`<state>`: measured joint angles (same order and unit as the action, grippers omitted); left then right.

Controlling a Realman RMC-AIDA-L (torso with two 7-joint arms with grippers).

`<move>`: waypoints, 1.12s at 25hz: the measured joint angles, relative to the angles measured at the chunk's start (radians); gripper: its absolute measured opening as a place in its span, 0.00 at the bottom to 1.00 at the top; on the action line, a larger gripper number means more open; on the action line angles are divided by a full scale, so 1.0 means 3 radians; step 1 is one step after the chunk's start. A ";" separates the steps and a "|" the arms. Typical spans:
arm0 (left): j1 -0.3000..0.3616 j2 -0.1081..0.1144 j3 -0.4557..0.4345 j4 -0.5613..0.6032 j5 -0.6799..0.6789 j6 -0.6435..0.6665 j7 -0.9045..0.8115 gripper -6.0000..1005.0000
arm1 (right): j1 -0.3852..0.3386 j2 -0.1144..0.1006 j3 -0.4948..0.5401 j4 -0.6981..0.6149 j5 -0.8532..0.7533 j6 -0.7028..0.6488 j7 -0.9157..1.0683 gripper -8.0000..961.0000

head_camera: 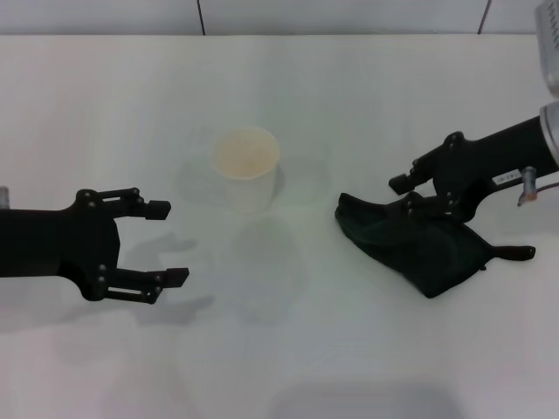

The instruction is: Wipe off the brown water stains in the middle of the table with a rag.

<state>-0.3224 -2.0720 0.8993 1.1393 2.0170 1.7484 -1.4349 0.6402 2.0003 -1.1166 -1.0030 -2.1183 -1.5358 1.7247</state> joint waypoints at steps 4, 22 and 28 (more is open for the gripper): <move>-0.0021 0.0019 -0.0066 -0.0098 -0.0010 0.0016 0.0042 0.88 | 0.0002 -0.0016 0.0040 -0.0008 0.0008 -0.0013 -0.0018 0.48; 0.0017 0.0065 -0.0247 -0.0147 -0.0168 0.0122 0.0137 0.88 | -0.0064 -0.0026 0.0548 0.0019 0.0316 -0.0325 -0.0368 0.71; 0.0021 0.0060 -0.0277 -0.0147 -0.0205 0.0169 0.0145 0.88 | -0.0124 -0.0043 0.0582 0.0005 0.0451 -0.0451 -0.0421 0.71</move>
<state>-0.3162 -2.0539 0.8163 1.0952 1.9556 1.7992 -1.3914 0.6030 1.9874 -0.9421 -1.0016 -1.9831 -1.6710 1.5983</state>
